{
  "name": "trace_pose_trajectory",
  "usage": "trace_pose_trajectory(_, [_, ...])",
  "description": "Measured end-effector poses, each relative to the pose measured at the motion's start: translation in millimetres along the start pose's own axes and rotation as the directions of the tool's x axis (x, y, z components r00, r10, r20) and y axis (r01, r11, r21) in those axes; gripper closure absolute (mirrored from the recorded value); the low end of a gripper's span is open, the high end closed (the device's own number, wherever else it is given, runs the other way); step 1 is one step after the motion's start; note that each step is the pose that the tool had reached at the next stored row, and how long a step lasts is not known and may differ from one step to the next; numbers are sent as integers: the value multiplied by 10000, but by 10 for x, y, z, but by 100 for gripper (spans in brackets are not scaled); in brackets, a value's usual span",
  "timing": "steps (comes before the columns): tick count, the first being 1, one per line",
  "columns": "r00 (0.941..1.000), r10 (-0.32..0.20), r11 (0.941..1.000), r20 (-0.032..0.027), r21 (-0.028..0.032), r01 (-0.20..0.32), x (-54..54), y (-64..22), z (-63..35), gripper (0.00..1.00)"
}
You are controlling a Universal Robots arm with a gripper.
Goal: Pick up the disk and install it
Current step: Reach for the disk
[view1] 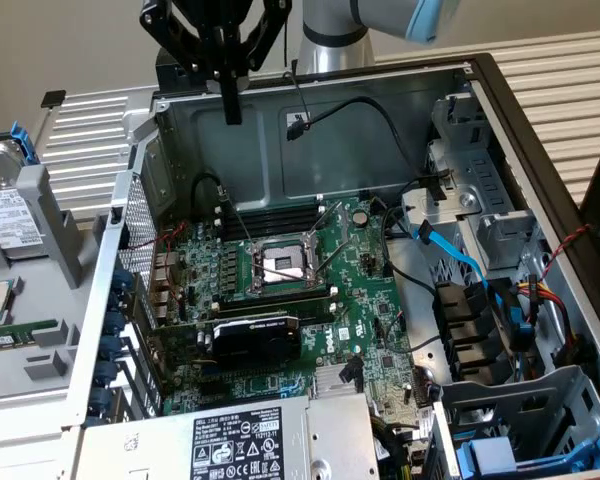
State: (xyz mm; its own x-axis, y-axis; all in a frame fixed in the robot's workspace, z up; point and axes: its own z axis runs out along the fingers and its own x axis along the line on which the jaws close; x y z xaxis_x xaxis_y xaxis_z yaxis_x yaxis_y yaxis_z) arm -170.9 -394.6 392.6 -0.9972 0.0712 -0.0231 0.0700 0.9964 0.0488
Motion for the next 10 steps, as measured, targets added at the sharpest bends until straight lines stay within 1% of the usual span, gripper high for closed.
trace_pose_trajectory(6, [10000,0,10000,-4,-7,0,270,-45,-8,89])
trace_pose_trajectory(7, [10000,1,10000,-16,-6,-1,313,-49,-10,89])
trace_pose_trajectory(9, [10000,3,10000,-61,-3,-3,400,-55,-12,89])
trace_pose_trajectory(10, [10000,3,10000,-75,-2,-3,445,-59,-13,89])
